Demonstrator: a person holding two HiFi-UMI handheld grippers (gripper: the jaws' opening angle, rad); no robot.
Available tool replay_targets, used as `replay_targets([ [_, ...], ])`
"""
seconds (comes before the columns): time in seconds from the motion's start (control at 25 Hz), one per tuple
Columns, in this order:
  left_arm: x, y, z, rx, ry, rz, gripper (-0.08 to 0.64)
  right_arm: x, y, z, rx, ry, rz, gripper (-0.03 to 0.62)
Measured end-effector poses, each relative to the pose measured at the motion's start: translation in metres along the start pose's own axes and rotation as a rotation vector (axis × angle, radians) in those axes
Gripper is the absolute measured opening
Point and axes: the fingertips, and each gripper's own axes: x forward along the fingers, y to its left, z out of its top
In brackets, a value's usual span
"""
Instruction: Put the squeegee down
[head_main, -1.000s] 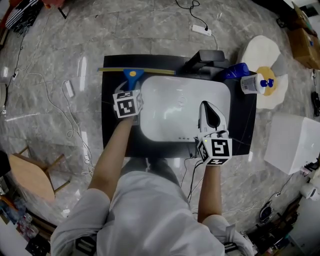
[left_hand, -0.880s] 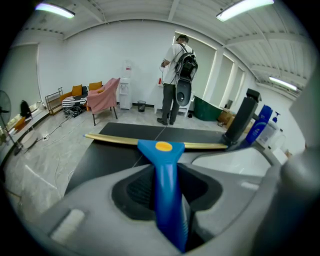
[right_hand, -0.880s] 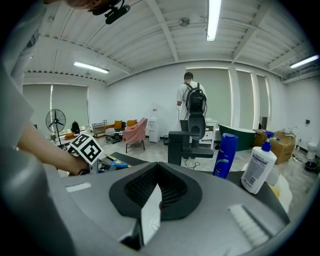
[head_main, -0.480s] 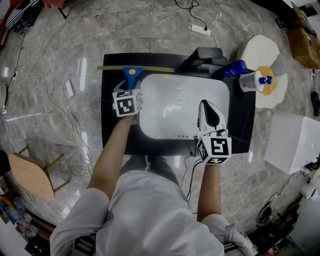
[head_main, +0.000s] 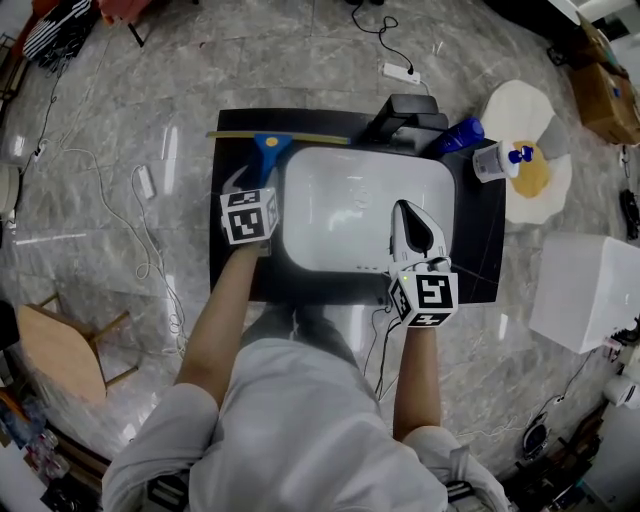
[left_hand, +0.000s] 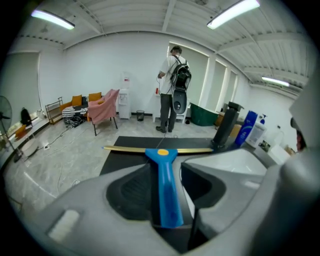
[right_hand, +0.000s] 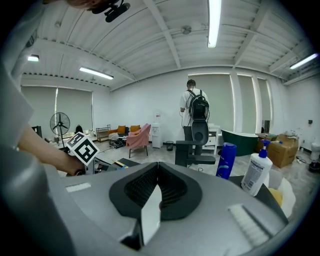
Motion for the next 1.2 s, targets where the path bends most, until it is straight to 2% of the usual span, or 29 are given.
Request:
replay_targets([
  [0.08,-0.015,0.0,0.002,0.019,-0.02,0.008,0.19,-0.008,0.004,0.003,0.001,-0.009,0.001,0.003],
  [0.2,-0.042,-0.004,0.007,0.09,-0.063,0.025,0.161,-0.021,0.011,0.01,0.009,-0.026,0.004,0.003],
  [0.36,-0.076,-0.002,0.014,0.079,-0.124,0.049,0.098,-0.036,0.021,0.019,0.001,-0.05,0.012,0.003],
  [0.52,-0.105,-0.006,0.021,0.094,-0.171,0.057,0.075,-0.05,0.03,0.025,-0.006,-0.064,0.02,0.003],
  [0.76,-0.139,-0.001,0.016,0.085,-0.203,0.087,0.004,-0.069,0.038,0.033,-0.013,-0.085,0.028,0.003],
  [1.2,-0.195,0.006,0.024,0.062,-0.29,0.113,-0.003,-0.087,0.051,0.043,-0.023,-0.114,0.055,0.003],
])
